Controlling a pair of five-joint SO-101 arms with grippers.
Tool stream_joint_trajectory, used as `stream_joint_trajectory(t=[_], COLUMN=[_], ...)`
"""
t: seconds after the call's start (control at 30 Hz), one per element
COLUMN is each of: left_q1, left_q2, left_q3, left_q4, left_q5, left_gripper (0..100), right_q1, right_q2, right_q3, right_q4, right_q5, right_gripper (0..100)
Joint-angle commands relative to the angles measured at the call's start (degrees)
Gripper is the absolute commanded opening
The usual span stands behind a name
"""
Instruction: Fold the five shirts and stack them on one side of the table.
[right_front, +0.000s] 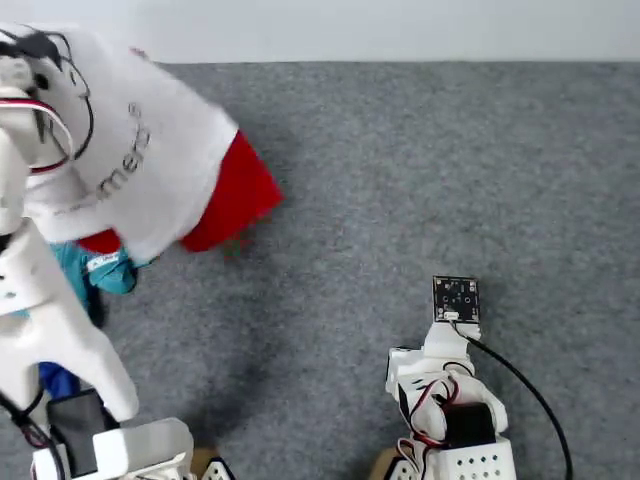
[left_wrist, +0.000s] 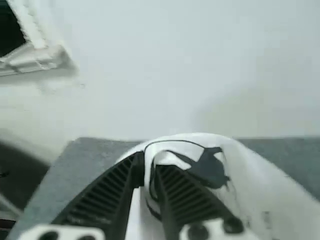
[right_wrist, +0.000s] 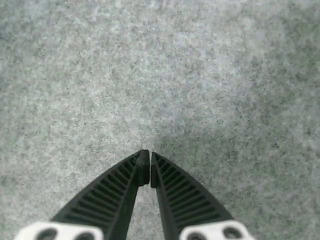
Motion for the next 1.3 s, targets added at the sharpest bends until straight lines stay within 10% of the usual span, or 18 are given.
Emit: stream_joint_trajectory(t=[0.0, 0.23, 0.87, 1.27], left_q1=[12.2, 26.8, 30.2, 30.2], left_q2=[-1.7, -2.5, -1.2, -2.2], left_q3=[0.7, -2.5, 7.3, 5.9], left_q4=[7.5, 1.4, 11.7, 11.5], left_q5=[-7.2, -2.8, -8.9, -11.6], left_gripper=[0, 0, 13, 0], right_q1=[0.6, 0.6, 0.6, 0.6], right_q2=[-0.6, -0.6, -0.6, -0.6], right_q3=[0.9, 0.9, 0.9, 0.9], right_q4=[0.4, 0.4, 0.4, 0.4], right_q5=[0.3, 0.3, 0.3, 0.3], right_gripper=[0.9, 0.9, 0.9, 0.9])
